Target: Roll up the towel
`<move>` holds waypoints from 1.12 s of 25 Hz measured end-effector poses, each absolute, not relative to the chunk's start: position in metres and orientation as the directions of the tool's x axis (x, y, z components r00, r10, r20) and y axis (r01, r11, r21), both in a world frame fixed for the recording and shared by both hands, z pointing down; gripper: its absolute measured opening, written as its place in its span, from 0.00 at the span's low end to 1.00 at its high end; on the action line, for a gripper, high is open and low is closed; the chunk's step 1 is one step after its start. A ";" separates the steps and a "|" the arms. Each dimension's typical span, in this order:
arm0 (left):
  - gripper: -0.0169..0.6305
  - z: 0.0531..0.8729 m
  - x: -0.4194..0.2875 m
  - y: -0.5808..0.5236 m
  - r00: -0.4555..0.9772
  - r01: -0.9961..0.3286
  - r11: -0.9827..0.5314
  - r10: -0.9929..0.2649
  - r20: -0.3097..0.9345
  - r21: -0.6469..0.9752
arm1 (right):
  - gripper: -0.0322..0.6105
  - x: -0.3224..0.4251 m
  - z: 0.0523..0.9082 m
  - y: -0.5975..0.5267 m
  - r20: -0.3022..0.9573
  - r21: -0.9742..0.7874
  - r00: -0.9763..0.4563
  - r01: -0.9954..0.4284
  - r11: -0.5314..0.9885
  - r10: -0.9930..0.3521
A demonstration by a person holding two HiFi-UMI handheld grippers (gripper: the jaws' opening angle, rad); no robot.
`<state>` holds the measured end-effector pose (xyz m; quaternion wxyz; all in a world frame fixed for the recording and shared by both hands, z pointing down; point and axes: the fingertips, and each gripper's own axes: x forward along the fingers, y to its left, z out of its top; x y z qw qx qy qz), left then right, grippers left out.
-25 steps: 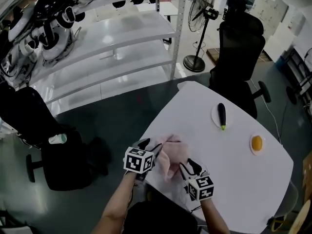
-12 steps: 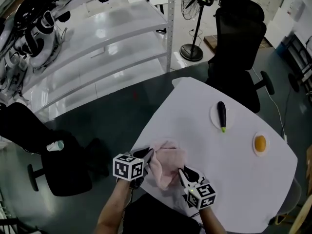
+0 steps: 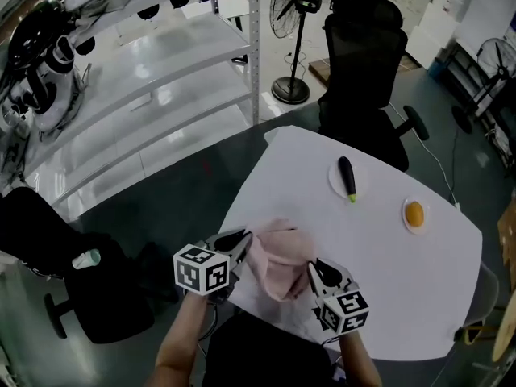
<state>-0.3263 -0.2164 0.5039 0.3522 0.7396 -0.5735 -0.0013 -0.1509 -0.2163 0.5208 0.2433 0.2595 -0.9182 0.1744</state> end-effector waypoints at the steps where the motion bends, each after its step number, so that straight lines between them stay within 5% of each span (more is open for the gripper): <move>1: 0.10 0.495 -0.324 -0.218 0.355 -0.846 -0.118 -0.852 0.384 0.520 | 0.13 -0.149 0.512 -0.219 0.539 -0.157 -0.734 -0.570 0.806 -0.414; 14: 0.10 0.427 -0.283 -0.223 0.414 -0.831 -0.261 -0.880 0.232 0.492 | 0.13 -0.105 0.425 -0.260 0.580 0.166 -0.597 -0.580 0.797 -0.555; 19: 0.10 0.492 -0.256 -0.187 0.438 -0.835 -0.207 -0.811 0.387 0.510 | 0.14 -0.092 0.456 -0.241 0.722 0.225 -0.510 -0.467 0.855 -0.468; 28: 0.14 0.610 -0.246 -0.125 0.395 -0.906 -0.142 -0.623 0.675 0.399 | 0.16 -0.074 0.588 -0.171 0.871 0.030 -0.427 -0.445 0.895 -0.242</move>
